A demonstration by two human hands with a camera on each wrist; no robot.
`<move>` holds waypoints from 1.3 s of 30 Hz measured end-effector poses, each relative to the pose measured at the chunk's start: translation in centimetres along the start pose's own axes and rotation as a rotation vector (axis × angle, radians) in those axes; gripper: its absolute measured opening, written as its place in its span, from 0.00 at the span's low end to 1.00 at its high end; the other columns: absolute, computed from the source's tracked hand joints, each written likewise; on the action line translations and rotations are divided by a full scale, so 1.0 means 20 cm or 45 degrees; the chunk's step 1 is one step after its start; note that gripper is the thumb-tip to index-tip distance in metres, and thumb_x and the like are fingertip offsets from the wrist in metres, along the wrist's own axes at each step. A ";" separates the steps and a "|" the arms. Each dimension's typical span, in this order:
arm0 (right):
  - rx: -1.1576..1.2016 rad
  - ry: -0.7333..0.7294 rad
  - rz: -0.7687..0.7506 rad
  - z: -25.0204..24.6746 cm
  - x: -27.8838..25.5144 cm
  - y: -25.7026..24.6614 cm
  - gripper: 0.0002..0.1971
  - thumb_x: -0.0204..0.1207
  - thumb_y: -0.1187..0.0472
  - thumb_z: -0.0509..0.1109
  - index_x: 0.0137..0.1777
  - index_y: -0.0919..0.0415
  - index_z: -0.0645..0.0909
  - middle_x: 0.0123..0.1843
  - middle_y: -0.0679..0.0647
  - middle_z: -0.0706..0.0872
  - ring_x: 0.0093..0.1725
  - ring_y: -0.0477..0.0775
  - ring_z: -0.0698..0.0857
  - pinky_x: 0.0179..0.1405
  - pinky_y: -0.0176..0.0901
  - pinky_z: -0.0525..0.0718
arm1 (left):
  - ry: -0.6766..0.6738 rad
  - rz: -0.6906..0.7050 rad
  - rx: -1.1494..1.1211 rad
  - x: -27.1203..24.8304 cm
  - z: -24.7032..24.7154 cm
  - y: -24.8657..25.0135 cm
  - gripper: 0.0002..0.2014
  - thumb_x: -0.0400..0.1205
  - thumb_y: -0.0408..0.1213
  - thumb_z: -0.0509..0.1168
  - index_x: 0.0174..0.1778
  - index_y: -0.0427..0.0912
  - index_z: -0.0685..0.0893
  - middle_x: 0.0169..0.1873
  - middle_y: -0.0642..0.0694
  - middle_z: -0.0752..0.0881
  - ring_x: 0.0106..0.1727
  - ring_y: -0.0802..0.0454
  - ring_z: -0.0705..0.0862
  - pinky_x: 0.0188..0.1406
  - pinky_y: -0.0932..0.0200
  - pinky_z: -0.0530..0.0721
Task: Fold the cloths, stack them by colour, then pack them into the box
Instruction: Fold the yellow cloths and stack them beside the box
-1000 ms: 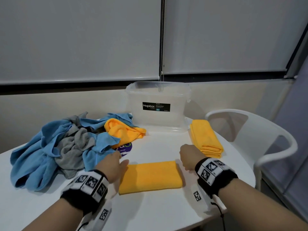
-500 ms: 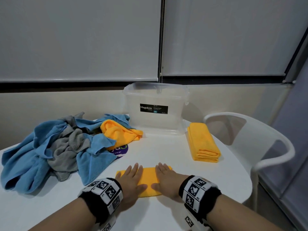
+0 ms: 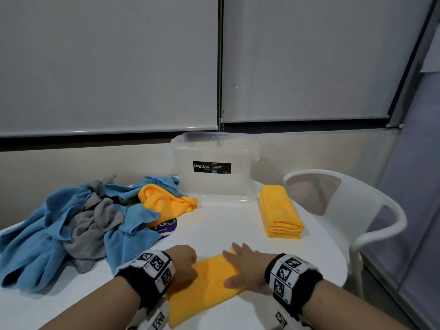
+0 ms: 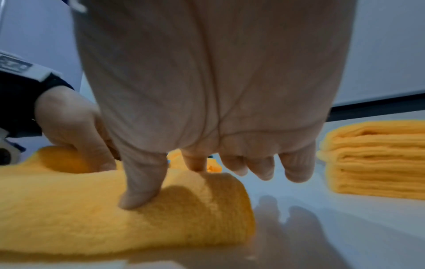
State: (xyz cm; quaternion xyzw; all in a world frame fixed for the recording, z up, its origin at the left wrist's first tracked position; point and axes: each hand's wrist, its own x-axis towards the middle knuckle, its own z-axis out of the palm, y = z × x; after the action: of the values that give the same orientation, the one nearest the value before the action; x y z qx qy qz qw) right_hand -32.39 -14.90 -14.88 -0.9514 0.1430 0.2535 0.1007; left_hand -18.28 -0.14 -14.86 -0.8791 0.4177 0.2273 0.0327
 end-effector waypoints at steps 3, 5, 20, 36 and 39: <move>0.066 0.122 0.003 -0.03 -0.07 0.09 0.40 0.82 0.45 0.62 0.84 0.45 0.40 0.86 0.58 0.39 0.85 0.63 0.49 0.80 0.59 0.57 | -0.044 0.145 -0.154 -0.02 -0.07 0.07 0.15 0.82 0.44 0.60 0.63 0.50 0.79 0.59 0.48 0.79 0.59 0.50 0.78 0.56 0.59 0.76; 0.238 0.380 -0.054 -0.05 -0.12 0.17 0.37 0.83 0.52 0.61 0.85 0.47 0.43 0.85 0.58 0.52 0.81 0.60 0.61 0.77 0.52 0.66 | 0.060 0.268 -0.226 -0.02 -0.13 0.12 0.06 0.84 0.42 0.56 0.55 0.49 0.76 0.53 0.48 0.78 0.56 0.49 0.79 0.49 0.59 0.74; 1.504 1.334 -0.203 -0.45 -0.08 0.76 0.18 0.86 0.63 0.56 0.71 0.43 0.72 0.60 0.49 0.84 0.53 0.51 0.86 0.43 0.46 0.83 | 0.568 0.593 -1.526 0.60 -0.50 0.82 0.05 0.87 0.46 0.56 0.56 0.52 0.70 0.57 0.41 0.82 0.57 0.39 0.83 0.59 0.35 0.82; 0.762 0.827 0.318 -0.26 0.15 0.97 0.32 0.80 0.55 0.65 0.83 0.51 0.57 0.76 0.57 0.71 0.72 0.57 0.73 0.71 0.47 0.72 | 0.409 0.392 -0.930 0.91 -0.26 0.88 0.22 0.85 0.39 0.60 0.76 0.41 0.70 0.72 0.42 0.75 0.70 0.43 0.76 0.69 0.55 0.74; 0.708 0.643 0.392 -0.24 0.14 0.96 0.32 0.83 0.51 0.60 0.84 0.47 0.51 0.73 0.60 0.72 0.68 0.60 0.76 0.63 0.47 0.77 | 0.307 0.187 -0.809 0.90 -0.24 0.87 0.27 0.83 0.48 0.62 0.77 0.41 0.67 0.71 0.40 0.72 0.68 0.39 0.77 0.65 0.49 0.79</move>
State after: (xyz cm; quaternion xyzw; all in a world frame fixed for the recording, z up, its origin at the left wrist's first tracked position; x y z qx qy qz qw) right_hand -34.02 -34.84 -14.56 -0.8878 0.3670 -0.0242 0.2768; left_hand -19.59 -25.54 -15.96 -0.8334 0.3892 0.2423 -0.3087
